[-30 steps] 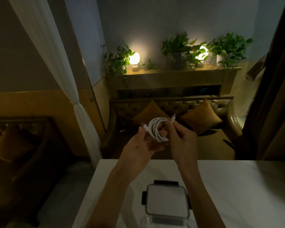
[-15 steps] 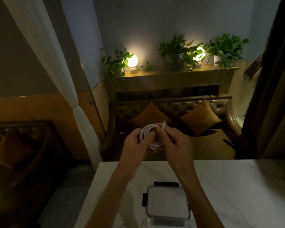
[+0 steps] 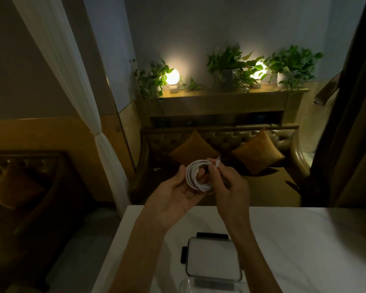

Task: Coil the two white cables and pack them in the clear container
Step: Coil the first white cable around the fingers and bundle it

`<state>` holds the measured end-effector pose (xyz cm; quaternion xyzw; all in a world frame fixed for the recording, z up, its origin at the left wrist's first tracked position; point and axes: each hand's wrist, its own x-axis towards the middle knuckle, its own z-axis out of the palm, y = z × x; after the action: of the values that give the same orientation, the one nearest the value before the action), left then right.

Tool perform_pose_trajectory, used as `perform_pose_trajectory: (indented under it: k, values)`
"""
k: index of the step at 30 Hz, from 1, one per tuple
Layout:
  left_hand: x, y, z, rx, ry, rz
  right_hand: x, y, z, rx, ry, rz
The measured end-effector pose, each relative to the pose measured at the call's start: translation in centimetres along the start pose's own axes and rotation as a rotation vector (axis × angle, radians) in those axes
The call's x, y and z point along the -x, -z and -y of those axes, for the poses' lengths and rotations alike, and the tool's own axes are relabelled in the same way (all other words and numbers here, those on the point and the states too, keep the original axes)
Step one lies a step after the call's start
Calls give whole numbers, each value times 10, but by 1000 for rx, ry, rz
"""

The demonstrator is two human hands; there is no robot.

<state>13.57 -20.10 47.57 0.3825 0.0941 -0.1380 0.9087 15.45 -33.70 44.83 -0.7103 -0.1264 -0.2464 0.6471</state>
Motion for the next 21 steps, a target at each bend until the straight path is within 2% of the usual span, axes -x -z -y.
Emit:
perform_pose_trajectory:
  k: [2, 9, 17, 21]
  values:
    - [2, 1, -2, 64, 37, 42, -2, 1, 2, -57, -21, 37]
    - [9, -3, -5, -76, -2, 137, 0, 1, 10, -155, -63, 49]
    - [3, -1, 4, 128, -143, -32, 10, -13, 25, -250, -71, 53]
    - [0, -1, 2, -8, -311, -81, 15, -16, 21, -279, -145, 55]
